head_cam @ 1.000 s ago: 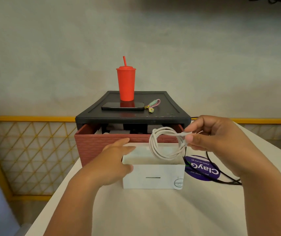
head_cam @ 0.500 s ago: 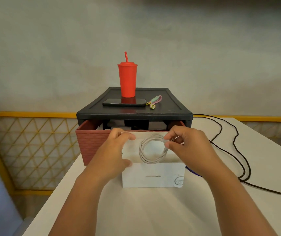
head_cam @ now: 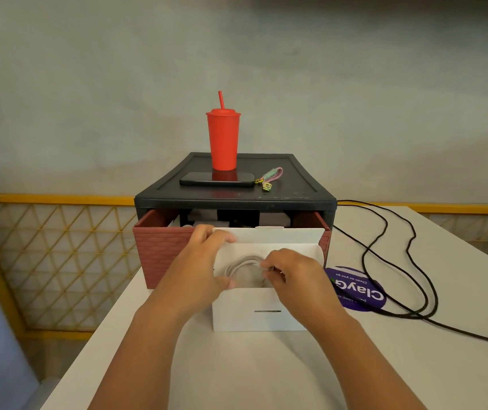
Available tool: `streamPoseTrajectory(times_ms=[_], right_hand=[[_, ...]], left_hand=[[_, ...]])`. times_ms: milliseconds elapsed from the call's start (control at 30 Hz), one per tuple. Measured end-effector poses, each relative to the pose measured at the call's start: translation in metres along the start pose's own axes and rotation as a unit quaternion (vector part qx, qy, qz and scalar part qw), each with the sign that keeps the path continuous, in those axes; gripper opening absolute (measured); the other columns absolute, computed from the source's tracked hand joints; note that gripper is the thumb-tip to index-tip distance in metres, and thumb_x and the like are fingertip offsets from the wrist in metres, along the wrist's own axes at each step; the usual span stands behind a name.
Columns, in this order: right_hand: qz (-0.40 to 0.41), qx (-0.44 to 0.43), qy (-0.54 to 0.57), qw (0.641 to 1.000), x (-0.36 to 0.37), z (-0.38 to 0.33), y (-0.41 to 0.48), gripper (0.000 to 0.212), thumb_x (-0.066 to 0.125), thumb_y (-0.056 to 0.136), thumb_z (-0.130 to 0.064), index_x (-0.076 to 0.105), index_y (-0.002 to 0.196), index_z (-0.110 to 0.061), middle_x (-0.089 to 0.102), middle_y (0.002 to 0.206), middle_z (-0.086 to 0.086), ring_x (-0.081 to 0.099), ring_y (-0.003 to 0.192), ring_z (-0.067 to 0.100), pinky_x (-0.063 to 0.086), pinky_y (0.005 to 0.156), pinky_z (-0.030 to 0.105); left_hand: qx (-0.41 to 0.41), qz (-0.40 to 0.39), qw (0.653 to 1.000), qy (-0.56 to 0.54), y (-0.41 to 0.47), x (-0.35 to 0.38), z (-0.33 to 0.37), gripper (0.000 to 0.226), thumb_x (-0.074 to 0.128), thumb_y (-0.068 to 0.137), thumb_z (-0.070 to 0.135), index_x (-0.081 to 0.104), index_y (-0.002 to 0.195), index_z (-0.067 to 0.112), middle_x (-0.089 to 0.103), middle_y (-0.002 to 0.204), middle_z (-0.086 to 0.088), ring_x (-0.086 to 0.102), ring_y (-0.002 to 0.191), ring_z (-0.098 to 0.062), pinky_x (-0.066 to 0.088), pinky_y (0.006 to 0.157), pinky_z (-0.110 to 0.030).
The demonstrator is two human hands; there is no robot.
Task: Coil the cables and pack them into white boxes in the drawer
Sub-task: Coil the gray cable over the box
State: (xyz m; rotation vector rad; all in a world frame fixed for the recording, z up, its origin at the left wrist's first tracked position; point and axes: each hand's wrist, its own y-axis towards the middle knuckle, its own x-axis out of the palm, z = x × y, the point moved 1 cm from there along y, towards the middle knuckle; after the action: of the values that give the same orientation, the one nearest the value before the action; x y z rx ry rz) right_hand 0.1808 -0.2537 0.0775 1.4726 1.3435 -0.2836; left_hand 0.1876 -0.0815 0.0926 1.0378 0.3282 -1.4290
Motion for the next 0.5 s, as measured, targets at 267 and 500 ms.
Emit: streamPoseTrajectory(times_ms=[267, 500], right_hand=[[-0.147, 0.045, -0.058, 0.986, 0.004, -0.001, 0.003, 0.025, 0.042, 0.099, -0.025, 0.063, 0.111, -0.019, 0.065, 0.107, 0.003, 0.057, 0.098, 0.017, 0.041, 0.079, 0.021], [-0.143, 0.052, -0.02, 0.988, -0.008, 0.004, 0.002, 0.024, 0.047, 0.095, -0.031, 0.067, 0.101, -0.02, 0.066, 0.099, -0.005, 0.057, 0.089, 0.012, 0.048, 0.08, 0.027]], left_hand=[[-0.013, -0.01, 1.0, 0.021, 0.0, 0.003, 0.001, 0.069, 0.08, 0.071, 0.023, 0.041, 0.126, 0.038, 0.022, 0.117, 0.024, 0.04, 0.103, -0.004, 0.036, 0.077, -0.015], [-0.016, -0.004, 1.0, 0.015, 0.001, 0.003, -0.005, 0.059, 0.077, 0.075, 0.02, 0.045, 0.121, 0.038, 0.027, 0.117, 0.024, 0.046, 0.09, 0.0, 0.037, 0.072, -0.009]])
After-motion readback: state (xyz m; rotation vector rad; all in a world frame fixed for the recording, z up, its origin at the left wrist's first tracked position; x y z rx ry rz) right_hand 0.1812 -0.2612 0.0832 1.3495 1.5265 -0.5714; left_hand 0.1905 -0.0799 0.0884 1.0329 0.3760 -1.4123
